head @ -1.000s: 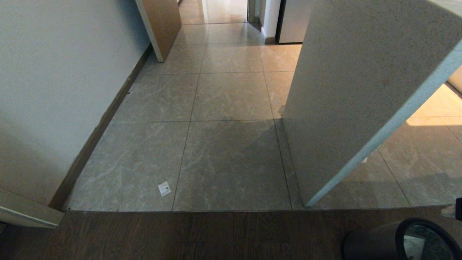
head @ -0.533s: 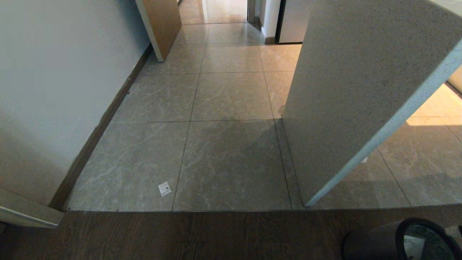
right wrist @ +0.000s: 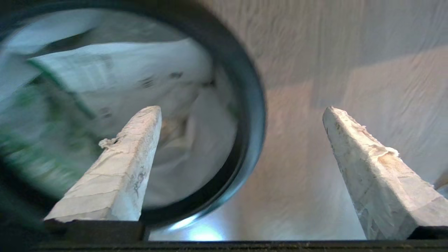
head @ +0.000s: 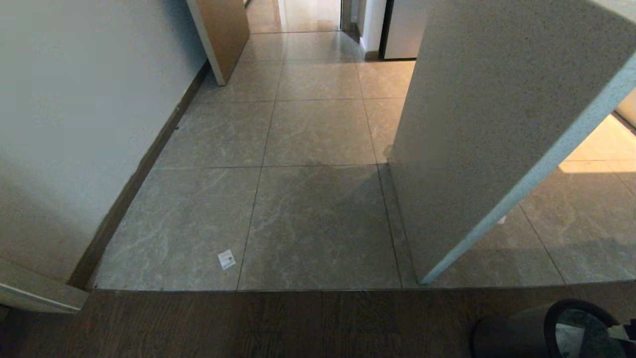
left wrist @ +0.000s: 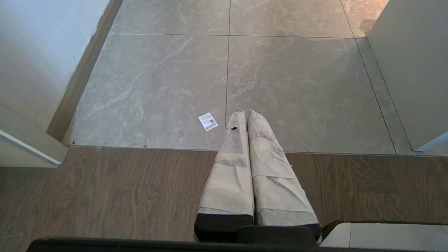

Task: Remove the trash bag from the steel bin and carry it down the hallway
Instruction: Place the outer trash can on the ground

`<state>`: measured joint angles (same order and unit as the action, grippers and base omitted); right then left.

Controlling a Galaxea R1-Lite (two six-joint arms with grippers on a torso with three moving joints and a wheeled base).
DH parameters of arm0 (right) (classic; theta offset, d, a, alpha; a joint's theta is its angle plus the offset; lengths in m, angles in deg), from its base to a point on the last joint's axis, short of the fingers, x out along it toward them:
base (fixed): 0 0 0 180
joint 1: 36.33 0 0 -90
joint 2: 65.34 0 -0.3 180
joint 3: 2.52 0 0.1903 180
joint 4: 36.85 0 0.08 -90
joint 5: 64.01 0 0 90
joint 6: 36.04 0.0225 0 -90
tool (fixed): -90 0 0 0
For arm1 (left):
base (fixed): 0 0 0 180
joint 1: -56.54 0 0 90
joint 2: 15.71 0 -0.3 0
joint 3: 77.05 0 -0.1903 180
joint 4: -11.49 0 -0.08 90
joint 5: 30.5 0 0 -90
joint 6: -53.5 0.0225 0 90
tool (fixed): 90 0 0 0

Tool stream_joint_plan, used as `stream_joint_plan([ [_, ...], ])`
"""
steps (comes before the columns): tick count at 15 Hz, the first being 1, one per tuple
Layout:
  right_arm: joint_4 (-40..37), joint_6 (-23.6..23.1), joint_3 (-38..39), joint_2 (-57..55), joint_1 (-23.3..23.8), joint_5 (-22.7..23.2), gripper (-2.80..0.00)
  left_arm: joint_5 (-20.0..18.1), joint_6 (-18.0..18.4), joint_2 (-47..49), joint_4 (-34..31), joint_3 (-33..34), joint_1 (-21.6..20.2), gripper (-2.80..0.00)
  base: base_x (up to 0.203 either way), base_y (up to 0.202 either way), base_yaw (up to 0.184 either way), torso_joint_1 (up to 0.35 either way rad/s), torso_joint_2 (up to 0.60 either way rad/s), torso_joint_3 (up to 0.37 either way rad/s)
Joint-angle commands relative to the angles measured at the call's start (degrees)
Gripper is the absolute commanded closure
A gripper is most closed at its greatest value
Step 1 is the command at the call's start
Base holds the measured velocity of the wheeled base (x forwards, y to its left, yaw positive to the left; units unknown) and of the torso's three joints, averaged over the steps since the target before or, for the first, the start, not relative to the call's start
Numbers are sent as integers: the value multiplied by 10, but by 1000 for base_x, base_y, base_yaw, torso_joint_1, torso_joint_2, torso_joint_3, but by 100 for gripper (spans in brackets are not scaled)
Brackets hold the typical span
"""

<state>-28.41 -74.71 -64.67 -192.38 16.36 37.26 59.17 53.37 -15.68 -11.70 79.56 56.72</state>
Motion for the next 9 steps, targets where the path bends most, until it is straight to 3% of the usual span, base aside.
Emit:
stream_joint_plan([
  [1, 3, -13, -12, -30, 3, 1, -280, 0, 0, 0, 0, -1, 0, 0, 0, 0, 0, 0, 0, 0],
  [3, 4, -32, -17, -51, 7, 1, -280, 0, 0, 0, 0, 0, 0, 0, 0, 0, 0, 0, 0, 0],
  [9, 37, -33, -72, -103, 10, -1, -280, 0, 0, 0, 0, 0, 0, 0, 0, 0, 0, 0, 0, 0],
])
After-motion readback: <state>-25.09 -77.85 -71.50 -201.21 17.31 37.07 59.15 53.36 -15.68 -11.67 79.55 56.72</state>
